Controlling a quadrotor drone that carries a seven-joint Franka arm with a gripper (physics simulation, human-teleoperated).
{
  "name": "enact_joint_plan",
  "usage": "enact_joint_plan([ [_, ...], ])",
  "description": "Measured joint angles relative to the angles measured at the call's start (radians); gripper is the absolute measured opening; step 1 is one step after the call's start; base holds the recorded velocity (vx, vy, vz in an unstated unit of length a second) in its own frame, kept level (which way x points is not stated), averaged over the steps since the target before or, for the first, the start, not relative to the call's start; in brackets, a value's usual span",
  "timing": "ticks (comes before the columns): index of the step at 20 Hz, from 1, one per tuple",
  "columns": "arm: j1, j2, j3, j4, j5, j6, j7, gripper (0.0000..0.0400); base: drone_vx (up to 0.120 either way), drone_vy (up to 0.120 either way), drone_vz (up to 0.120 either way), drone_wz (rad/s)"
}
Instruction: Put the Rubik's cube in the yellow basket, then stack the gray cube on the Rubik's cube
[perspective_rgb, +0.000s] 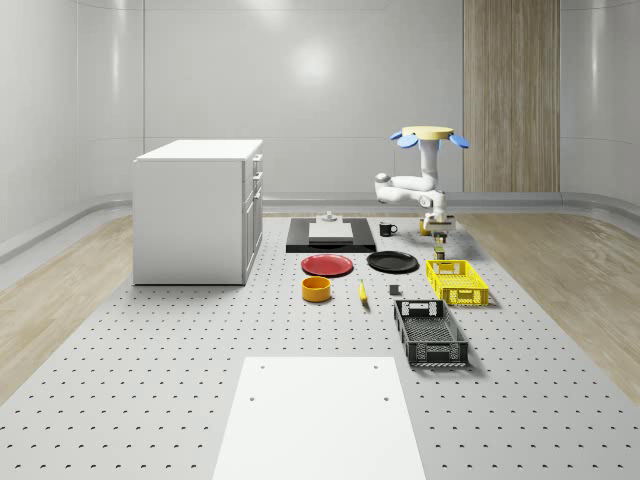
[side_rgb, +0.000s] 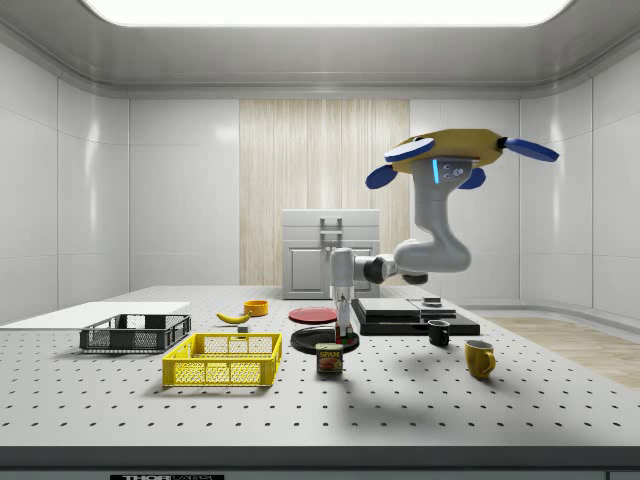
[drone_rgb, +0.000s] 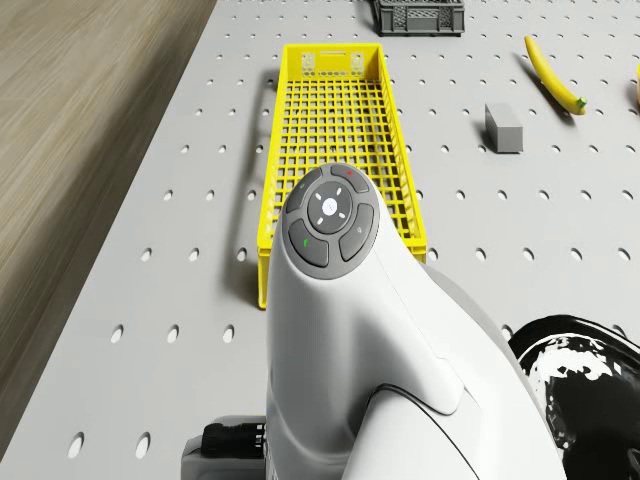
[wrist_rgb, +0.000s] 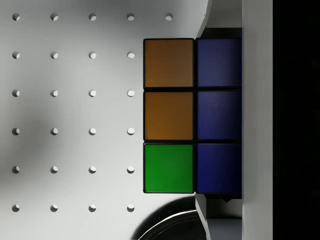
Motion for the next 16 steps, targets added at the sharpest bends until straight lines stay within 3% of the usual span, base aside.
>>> enact_joint_plan([
  [8, -0.003, -0.015, 0.002, 0.001, 0.006, 0.014, 0.002, 0.0325, 0.12, 0.0, 0.0, 0.0],
  [11, -0.004, -0.02, 0.003, 0.001, 0.008, 0.018, 0.003, 0.0325, 0.12, 0.08, 0.0, 0.0],
  [16, -0.006, -0.028, 0.004, 0.001, 0.011, 0.026, 0.004, 0.0325, 0.12, 0.0, 0.0, 0.0],
])
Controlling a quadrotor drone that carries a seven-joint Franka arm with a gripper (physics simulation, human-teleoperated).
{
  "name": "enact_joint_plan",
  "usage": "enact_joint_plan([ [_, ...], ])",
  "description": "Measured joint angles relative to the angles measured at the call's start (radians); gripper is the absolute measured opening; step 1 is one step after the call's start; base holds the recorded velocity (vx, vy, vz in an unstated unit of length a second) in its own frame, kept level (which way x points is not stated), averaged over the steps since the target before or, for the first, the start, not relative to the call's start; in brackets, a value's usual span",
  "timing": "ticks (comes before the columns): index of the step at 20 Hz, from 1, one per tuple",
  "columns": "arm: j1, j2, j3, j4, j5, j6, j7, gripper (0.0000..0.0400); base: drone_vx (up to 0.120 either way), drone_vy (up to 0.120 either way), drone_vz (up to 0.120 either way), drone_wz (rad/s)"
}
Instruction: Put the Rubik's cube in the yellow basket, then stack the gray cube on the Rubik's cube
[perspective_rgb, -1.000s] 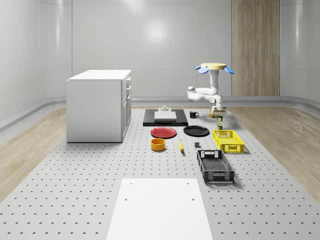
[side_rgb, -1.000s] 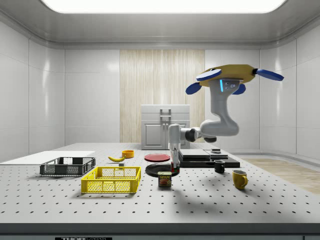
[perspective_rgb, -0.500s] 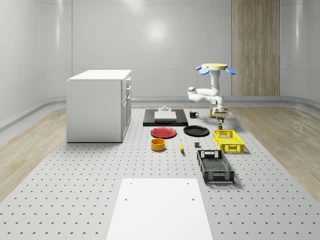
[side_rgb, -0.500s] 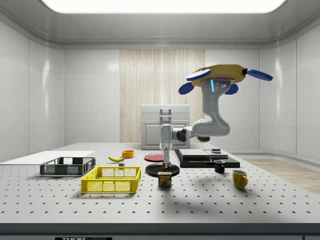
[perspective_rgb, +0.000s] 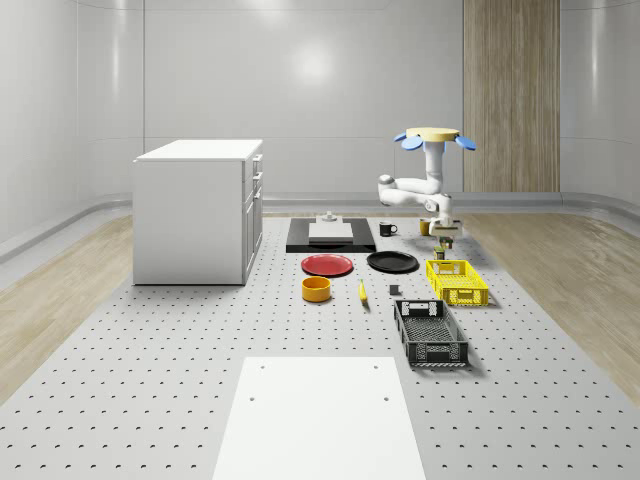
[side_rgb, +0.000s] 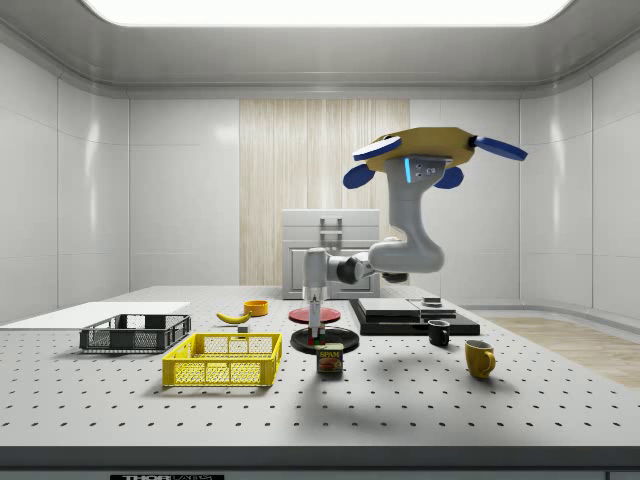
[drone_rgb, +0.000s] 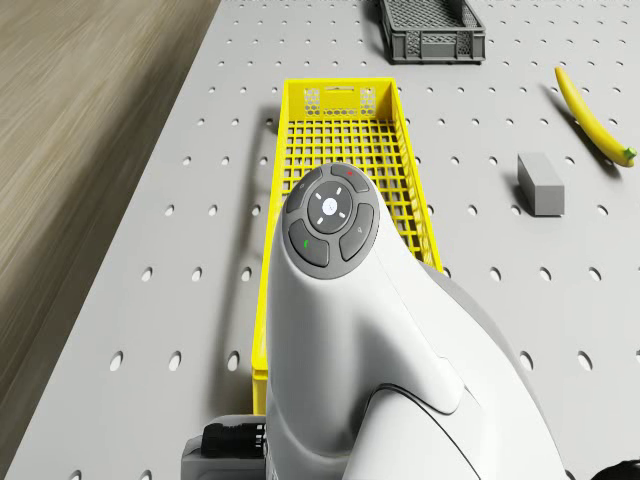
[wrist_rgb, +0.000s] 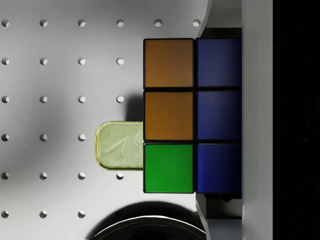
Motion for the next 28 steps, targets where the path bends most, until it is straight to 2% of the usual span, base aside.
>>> enact_joint_plan([
  [19, -0.005, -0.025, 0.003, 0.001, 0.01, 0.023, 0.004, 0.0325, 0.12, -0.008, 0.0, 0.0],
  [28, -0.007, -0.034, 0.004, 0.001, 0.014, 0.032, 0.005, 0.0325, 0.12, 0.0, -0.04, 0.0],
])
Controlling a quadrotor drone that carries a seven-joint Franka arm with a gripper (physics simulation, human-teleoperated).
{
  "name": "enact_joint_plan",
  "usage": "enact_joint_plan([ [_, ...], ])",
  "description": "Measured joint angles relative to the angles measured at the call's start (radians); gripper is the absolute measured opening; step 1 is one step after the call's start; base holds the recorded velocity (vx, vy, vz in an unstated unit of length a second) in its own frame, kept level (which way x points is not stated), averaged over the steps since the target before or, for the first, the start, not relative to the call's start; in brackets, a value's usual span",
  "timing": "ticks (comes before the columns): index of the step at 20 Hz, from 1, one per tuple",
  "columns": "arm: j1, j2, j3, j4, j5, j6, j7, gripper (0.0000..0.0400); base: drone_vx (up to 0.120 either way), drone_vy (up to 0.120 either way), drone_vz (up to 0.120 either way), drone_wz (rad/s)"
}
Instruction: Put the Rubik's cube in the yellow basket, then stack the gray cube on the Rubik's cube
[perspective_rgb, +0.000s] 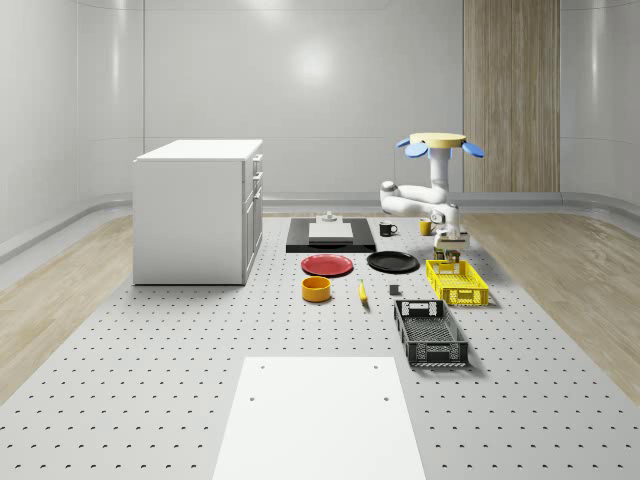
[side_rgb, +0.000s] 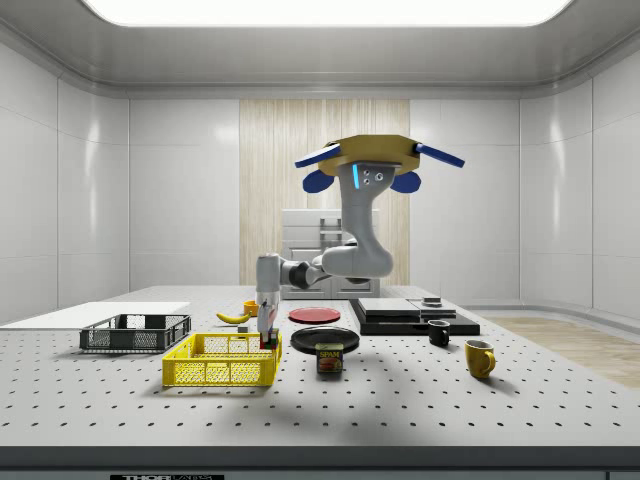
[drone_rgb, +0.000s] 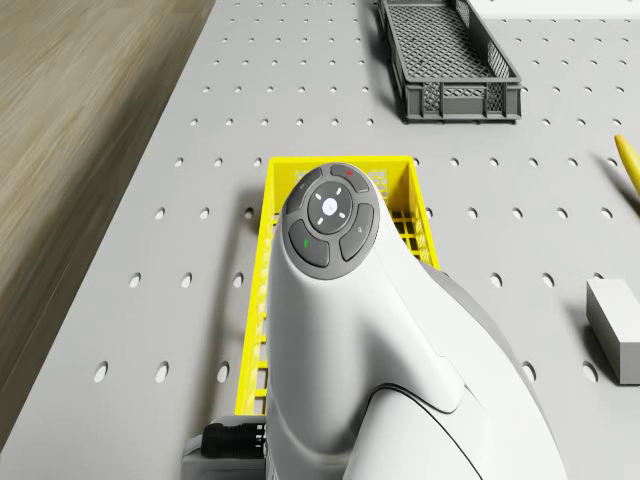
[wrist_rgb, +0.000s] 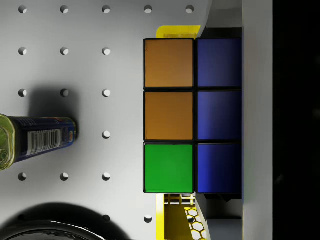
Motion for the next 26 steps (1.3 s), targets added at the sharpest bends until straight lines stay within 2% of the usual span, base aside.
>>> enact_joint_plan([
  [16, -0.002, -0.013, 0.001, 0.0, 0.005, 0.012, 0.002, 0.0325, 0.12, -0.02, 0.0, 0.0],
  [26, -0.02, -0.019, -0.112, 0.025, -0.1, 0.057, 0.004, 0.0325, 0.0, 0.0, 0.0, 0.0],
])
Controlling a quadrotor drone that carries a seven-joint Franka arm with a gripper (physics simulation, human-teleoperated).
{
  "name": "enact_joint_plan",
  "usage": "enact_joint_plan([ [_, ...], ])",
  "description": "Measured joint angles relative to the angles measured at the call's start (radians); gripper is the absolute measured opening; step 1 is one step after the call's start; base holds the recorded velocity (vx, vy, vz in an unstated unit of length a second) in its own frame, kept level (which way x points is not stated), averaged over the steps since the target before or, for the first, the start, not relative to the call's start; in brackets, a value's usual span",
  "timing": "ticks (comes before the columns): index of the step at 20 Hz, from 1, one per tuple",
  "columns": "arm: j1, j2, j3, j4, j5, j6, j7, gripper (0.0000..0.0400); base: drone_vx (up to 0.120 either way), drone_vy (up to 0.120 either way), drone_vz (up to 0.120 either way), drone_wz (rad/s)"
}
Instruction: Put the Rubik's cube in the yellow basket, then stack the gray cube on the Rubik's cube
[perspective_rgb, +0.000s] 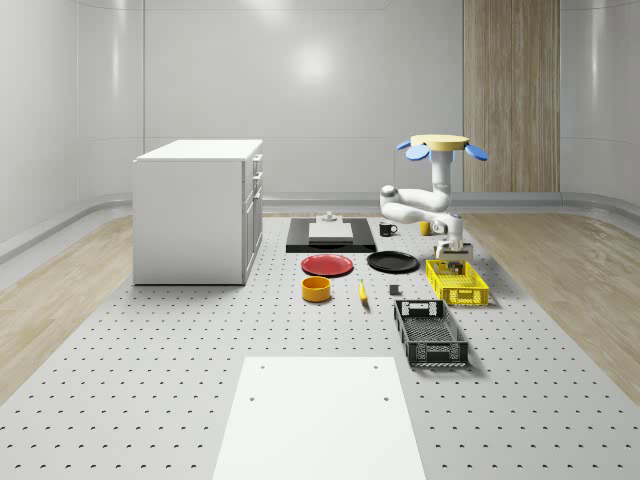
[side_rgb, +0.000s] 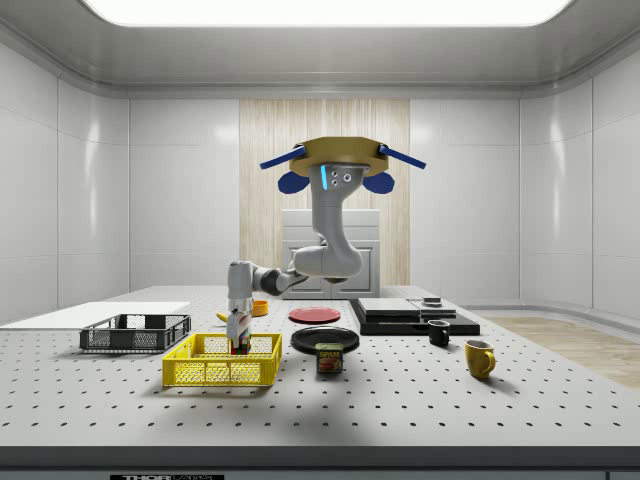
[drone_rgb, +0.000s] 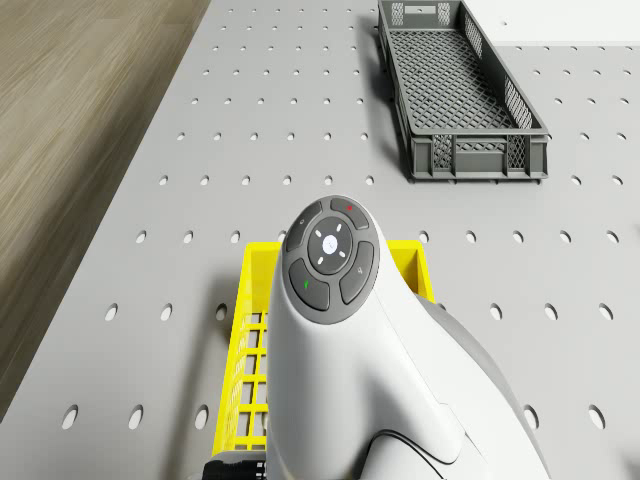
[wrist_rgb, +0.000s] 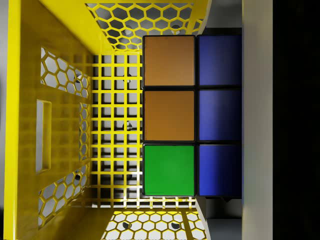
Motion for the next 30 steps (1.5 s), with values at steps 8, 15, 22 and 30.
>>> enact_joint_plan([
  [8, -0.022, 0.007, -0.103, 0.033, -0.097, 0.036, 0.001, 0.0325, 0.0, 0.0, 0.0, 0.0],
  [15, -0.029, 0.018, -0.145, 0.05, -0.139, 0.046, 0.0, 0.037, 0.0, 0.0, 0.011, 0.0],
  [22, -0.024, 0.027, -0.142, 0.048, -0.139, 0.035, -0.003, 0.0395, 0.034, -0.051, 0.12, 0.0],
  [30, -0.019, 0.036, -0.142, 0.047, -0.142, 0.026, -0.007, 0.0399, 0.12, -0.12, 0.11, 0.0],
])
